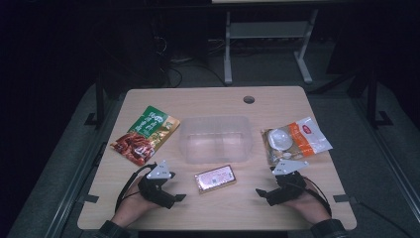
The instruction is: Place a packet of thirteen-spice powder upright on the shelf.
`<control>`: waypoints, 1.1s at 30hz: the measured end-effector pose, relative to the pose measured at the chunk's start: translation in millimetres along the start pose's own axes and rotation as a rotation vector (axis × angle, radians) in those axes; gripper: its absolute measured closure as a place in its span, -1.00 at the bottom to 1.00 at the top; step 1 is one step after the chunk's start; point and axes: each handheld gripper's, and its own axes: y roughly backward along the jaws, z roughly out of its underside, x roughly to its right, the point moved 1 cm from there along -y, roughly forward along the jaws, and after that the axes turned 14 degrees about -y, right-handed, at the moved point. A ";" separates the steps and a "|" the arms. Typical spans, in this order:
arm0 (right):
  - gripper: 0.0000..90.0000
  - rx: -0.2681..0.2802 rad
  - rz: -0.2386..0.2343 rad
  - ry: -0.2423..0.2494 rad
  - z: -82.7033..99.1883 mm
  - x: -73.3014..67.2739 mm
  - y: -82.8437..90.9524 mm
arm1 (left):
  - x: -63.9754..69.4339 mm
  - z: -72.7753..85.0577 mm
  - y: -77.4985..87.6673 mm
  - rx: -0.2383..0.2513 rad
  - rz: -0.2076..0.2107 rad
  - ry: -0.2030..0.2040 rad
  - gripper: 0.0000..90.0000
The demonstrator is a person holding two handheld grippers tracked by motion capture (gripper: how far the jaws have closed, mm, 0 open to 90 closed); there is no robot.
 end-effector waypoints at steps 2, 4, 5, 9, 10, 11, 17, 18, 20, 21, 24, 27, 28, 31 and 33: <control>-0.87 -0.001 -0.005 -0.001 0.2 -0.3 0.2 | 0.5 -0.5 0.7 0.006 -0.002 0.000 -0.71; -0.87 -0.002 -0.008 -0.002 -0.1 -0.9 0.4 | 1.4 -0.2 0.1 0.010 -0.003 -0.003 -0.71; -0.87 -0.001 -0.011 0.001 -0.4 -0.9 0.5 | 1.4 -0.2 0.1 0.010 -0.003 -0.003 -0.71; -0.86 0.005 -0.013 0.007 -1.4 -0.9 0.9 | 0.0 -2.7 2.2 0.024 0.005 -0.008 -0.71; -0.85 0.007 -0.017 0.008 -1.3 -0.7 1.4 | -1.2 -3.4 2.6 0.023 0.011 -0.015 -0.71; -0.85 0.007 -0.017 0.008 -1.3 -0.7 1.4 | -1.2 -3.4 2.6 0.023 0.011 -0.015 -0.71; -0.70 0.016 -0.041 -0.007 -1.9 0.6 3.9 | -10.6 -5.6 0.6 0.045 0.027 0.001 -0.71; -0.70 0.012 -0.038 -0.009 -2.0 0.6 3.7 | -10.8 -5.9 0.3 0.046 0.037 0.008 -0.71; -0.69 0.004 -0.047 -0.020 -1.5 0.2 3.1 | -10.9 -7.6 0.2 0.037 0.042 0.002 -0.71; -0.69 0.001 -0.048 -0.020 -1.3 -0.1 2.7 | -11.0 -9.7 0.1 0.037 0.041 -0.009 -0.71; -0.69 -0.008 -0.048 -0.011 -1.4 -2.3 0.7 | -11.2 -15.0 -0.2 0.037 0.047 -0.026 -0.71; -0.70 -0.005 -0.050 -0.013 -1.5 -2.3 0.1 | -12.0 -16.8 -1.3 0.043 0.053 -0.021 -0.71; -0.71 -0.006 -0.046 -0.010 -1.2 -2.1 -0.6 | -12.9 -17.9 -2.3 0.043 0.055 -0.023 -0.71; -0.71 -0.001 -0.045 -0.014 -1.3 -1.8 -0.8 | -16.1 -19.7 -5.7 0.057 0.063 -0.021 -0.71; -0.71 0.004 -0.044 -0.014 -1.4 -1.7 -0.9 | -16.2 -20.0 -7.0 0.055 0.069 -0.021 -0.71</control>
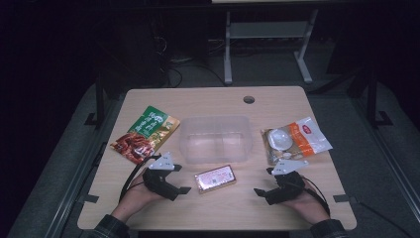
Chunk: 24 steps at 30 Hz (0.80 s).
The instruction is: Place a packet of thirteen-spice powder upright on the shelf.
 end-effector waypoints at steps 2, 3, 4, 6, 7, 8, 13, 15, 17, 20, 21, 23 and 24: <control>-0.71 0.007 -0.002 0.001 0.1 0.0 0.3 | -0.3 -0.5 -1.9 -0.001 0.002 0.000 -0.71; -0.71 0.007 -0.003 0.001 0.2 0.0 0.5 | 0.2 -1.3 -2.9 -0.001 0.006 -0.002 -0.71; -0.71 0.008 -0.007 0.001 0.2 -0.1 0.7 | 1.0 -3.5 -4.9 0.001 0.011 -0.004 -0.72; -0.71 0.008 -0.007 -0.001 0.1 -0.3 0.7 | 1.2 -4.8 -6.2 -0.001 0.014 -0.013 -0.72; -0.71 0.007 -0.007 0.001 0.3 -0.5 0.7 | 2.7 -8.2 -8.5 -0.003 0.013 -0.030 -0.72; -0.71 0.009 -0.007 0.008 0.4 -0.6 0.9 | 2.7 -8.2 -8.5 -0.003 0.013 -0.030 -0.72; -0.71 0.026 -0.011 0.014 -1.2 -2.3 2.3 | 3.6 -17.9 -16.7 -0.011 0.015 -0.054 -0.72; -0.71 0.029 -0.015 0.025 -1.3 -2.3 2.2 | 3.8 -19.4 -17.9 -0.011 0.013 -0.060 -0.72; -0.71 0.025 -0.019 0.024 -1.1 -3.5 2.0 | 3.7 -22.2 -20.3 -0.011 0.019 -0.065 -0.72; -0.71 0.023 -0.022 0.023 -1.2 -4.7 1.9 | 3.6 -26.4 -25.3 -0.011 0.024 -0.069 -0.72; -0.71 0.026 -0.022 0.024 -1.4 -5.1 1.8 | 3.4 -28.5 -29.3 -0.004 0.037 -0.059 -0.72; -0.71 0.027 -0.025 0.029 -1.7 -5.2 1.8 | 3.7 -30.4 -35.6 -0.015 0.046 -0.060 -0.72; -0.71 0.027 -0.025 0.029 -1.7 -5.2 1.8 | 3.7 -30.4 -35.6 -0.015 0.046 -0.060 -0.72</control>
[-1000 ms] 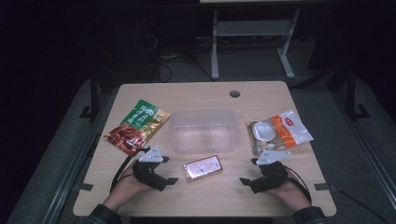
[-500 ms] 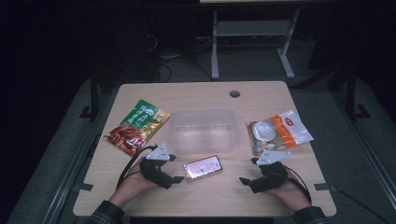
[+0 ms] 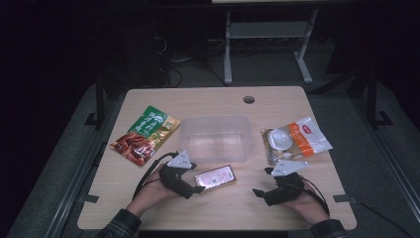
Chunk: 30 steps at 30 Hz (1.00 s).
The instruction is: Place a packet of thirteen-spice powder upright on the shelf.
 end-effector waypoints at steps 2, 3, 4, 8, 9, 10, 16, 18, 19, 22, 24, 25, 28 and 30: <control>-0.71 0.000 -0.003 0.000 -0.2 -0.5 0.1 | 0.2 -1.3 -4.9 -0.011 0.009 -0.004 -0.72; -0.71 0.000 -0.006 0.002 -0.1 -0.7 0.2 | 0.0 -2.0 -6.7 -0.016 0.011 -0.009 -0.72; -0.71 0.000 -0.006 0.002 -0.1 -0.8 0.4 | -0.1 -2.6 -8.1 -0.021 0.011 -0.010 -0.72; -0.71 0.002 -0.011 -0.001 -0.3 -0.7 0.5 | -1.5 -5.3 -15.4 -0.035 0.013 -0.016 -0.72; -0.71 0.003 -0.010 -0.001 -0.4 -0.6 0.5 | -1.7 -5.9 -17.0 -0.040 0.017 -0.018 -0.72; -0.71 0.003 -0.011 -0.001 -0.4 -0.6 0.4 | -1.7 -5.9 -17.0 -0.040 0.017 -0.018 -0.72; -0.71 0.003 -0.012 0.002 -0.4 -1.2 0.8 | 1.2 -7.4 -25.1 -0.081 0.032 -0.054 -0.72; -0.71 0.001 -0.012 0.002 -0.3 -1.0 0.7 | 2.7 -6.3 -27.7 -0.093 0.035 -0.060 -0.72; -0.71 0.001 -0.012 0.002 -0.3 -1.0 0.7 | 3.4 -5.8 -28.6 -0.095 0.036 -0.059 -0.72; -0.71 0.001 -0.012 0.001 -0.4 -0.6 0.5 | 3.7 -4.1 -29.6 -0.106 0.043 -0.066 -0.71; -0.70 0.000 -0.012 0.000 -0.3 -0.7 0.6 | 3.5 -2.8 -30.2 -0.103 0.045 -0.063 -0.69; -0.70 0.000 -0.011 0.000 -0.3 -0.8 0.7 | 3.3 -1.7 -30.0 -0.103 0.044 -0.062 -0.64; -0.70 0.001 -0.011 0.002 -0.4 -0.5 0.5 | 3.0 -0.5 -30.3 -0.100 0.039 -0.054 -0.57; -0.70 0.001 -0.011 0.004 -0.4 -0.4 0.4 | 2.4 0.9 -30.0 -0.109 0.038 -0.059 -0.52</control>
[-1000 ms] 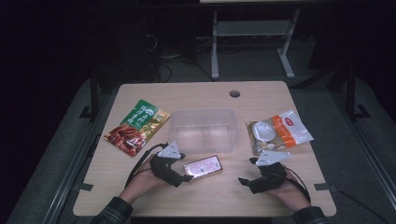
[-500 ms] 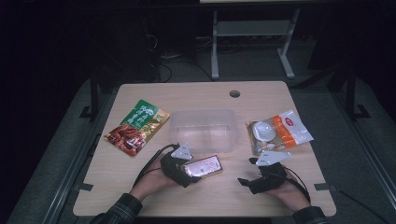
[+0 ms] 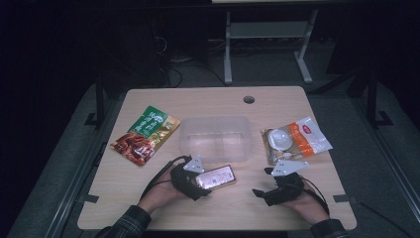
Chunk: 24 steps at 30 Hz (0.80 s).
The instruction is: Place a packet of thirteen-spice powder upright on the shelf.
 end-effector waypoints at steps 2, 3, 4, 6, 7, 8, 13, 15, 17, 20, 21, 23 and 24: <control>-0.70 0.000 0.001 0.001 -0.1 -0.1 0.0 | 0.1 0.6 -0.2 -0.003 -0.002 -0.008 -0.50; -0.70 0.000 0.001 0.001 -0.1 -0.1 0.0 | 0.1 0.6 -0.2 -0.003 -0.002 -0.008 -0.49; -0.70 0.000 0.001 0.002 -0.2 0.1 -0.2 | 1.5 0.4 -0.5 -0.001 -0.011 -0.015 -0.47; -0.70 -0.002 0.003 -0.002 -0.3 -0.1 -0.2 | 2.0 0.4 -0.4 0.002 -0.010 -0.017 -0.44; -0.70 -0.002 0.003 -0.003 -0.2 -0.1 -0.2 | 1.8 0.5 0.2 -0.004 -0.007 -0.025 -0.42; -0.70 -0.002 0.004 -0.003 -0.2 -0.1 -0.2 | 2.0 0.5 0.6 -0.002 -0.005 -0.028 -0.40; -0.70 -0.002 0.004 -0.002 -0.2 0.0 -0.3 | 1.5 1.0 1.5 -0.002 -0.004 -0.027 -0.31; -0.71 -0.006 0.001 -0.007 -0.1 -0.3 -0.7 | 1.7 1.1 1.5 0.002 -0.006 -0.024 -0.30; -0.71 -0.011 -0.010 -0.006 -0.3 -0.1 -0.5 | 1.7 1.1 1.5 0.003 -0.007 -0.025 -0.30; -0.74 -0.024 -0.020 -0.020 -0.9 -0.5 0.1 | 1.8 1.1 1.5 0.004 -0.008 -0.023 -0.29; -0.74 -0.027 -0.045 -0.027 -1.6 -0.7 1.1 | 1.8 1.0 1.5 0.004 -0.009 -0.023 -0.29; -0.74 -0.030 -0.046 -0.027 -1.9 -0.9 1.3 | 1.6 0.9 1.8 0.002 -0.006 -0.021 -0.29; -0.73 -0.035 -0.053 -0.026 -2.1 -0.9 1.6 | 1.4 1.0 1.9 0.004 -0.004 -0.018 -0.29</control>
